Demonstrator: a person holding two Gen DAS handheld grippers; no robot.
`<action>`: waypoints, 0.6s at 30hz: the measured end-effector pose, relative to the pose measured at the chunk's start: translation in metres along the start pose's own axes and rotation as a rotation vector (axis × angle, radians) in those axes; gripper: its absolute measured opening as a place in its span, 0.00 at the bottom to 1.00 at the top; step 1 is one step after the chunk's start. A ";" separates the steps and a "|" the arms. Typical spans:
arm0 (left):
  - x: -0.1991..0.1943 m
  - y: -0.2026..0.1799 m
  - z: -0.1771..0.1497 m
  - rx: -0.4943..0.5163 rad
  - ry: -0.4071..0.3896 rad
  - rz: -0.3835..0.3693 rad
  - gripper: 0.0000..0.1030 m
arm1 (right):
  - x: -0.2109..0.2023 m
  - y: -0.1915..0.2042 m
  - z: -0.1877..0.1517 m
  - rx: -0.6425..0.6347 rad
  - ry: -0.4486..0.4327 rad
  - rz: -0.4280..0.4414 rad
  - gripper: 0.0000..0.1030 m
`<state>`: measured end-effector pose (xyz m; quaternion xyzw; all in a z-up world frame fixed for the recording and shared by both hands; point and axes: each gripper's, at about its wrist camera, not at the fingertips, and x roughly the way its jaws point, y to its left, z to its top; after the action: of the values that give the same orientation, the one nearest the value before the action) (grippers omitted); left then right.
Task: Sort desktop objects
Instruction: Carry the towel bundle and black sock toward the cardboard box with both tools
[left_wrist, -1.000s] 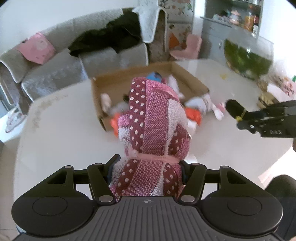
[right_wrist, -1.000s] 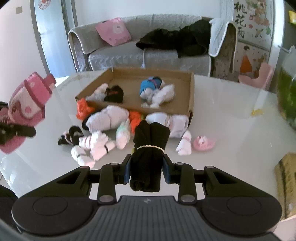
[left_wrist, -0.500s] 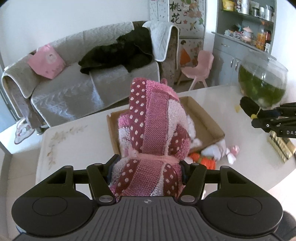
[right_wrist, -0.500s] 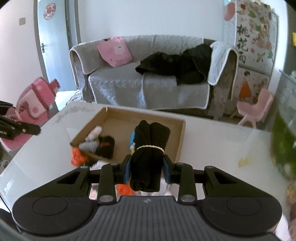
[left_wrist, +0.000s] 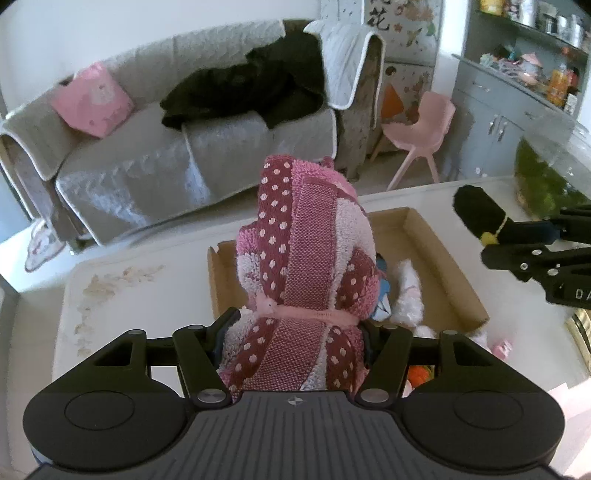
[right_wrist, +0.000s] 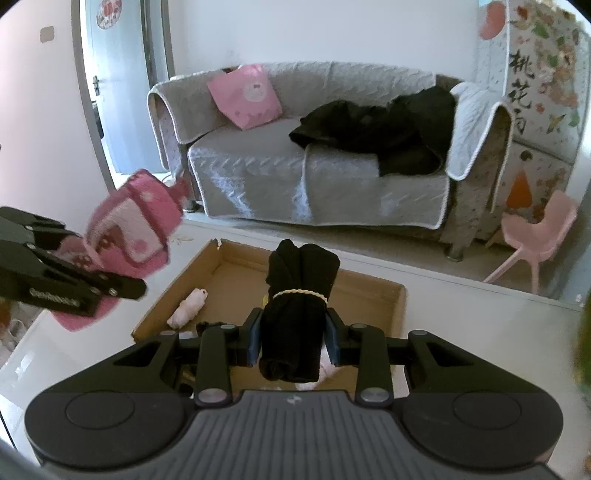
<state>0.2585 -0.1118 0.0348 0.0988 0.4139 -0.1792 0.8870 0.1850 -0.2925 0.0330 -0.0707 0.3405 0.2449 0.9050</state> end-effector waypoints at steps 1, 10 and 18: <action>0.007 0.001 0.002 -0.010 0.009 -0.009 0.66 | 0.007 0.000 0.002 -0.001 0.008 0.006 0.30; 0.085 0.008 0.016 -0.024 0.085 -0.018 0.66 | 0.067 0.011 0.006 -0.020 0.080 0.030 0.30; 0.136 0.023 0.015 -0.051 0.132 -0.033 0.66 | 0.106 0.010 0.002 -0.005 0.127 0.036 0.30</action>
<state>0.3587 -0.1280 -0.0594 0.0808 0.4776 -0.1764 0.8569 0.2498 -0.2412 -0.0341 -0.0824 0.3978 0.2570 0.8769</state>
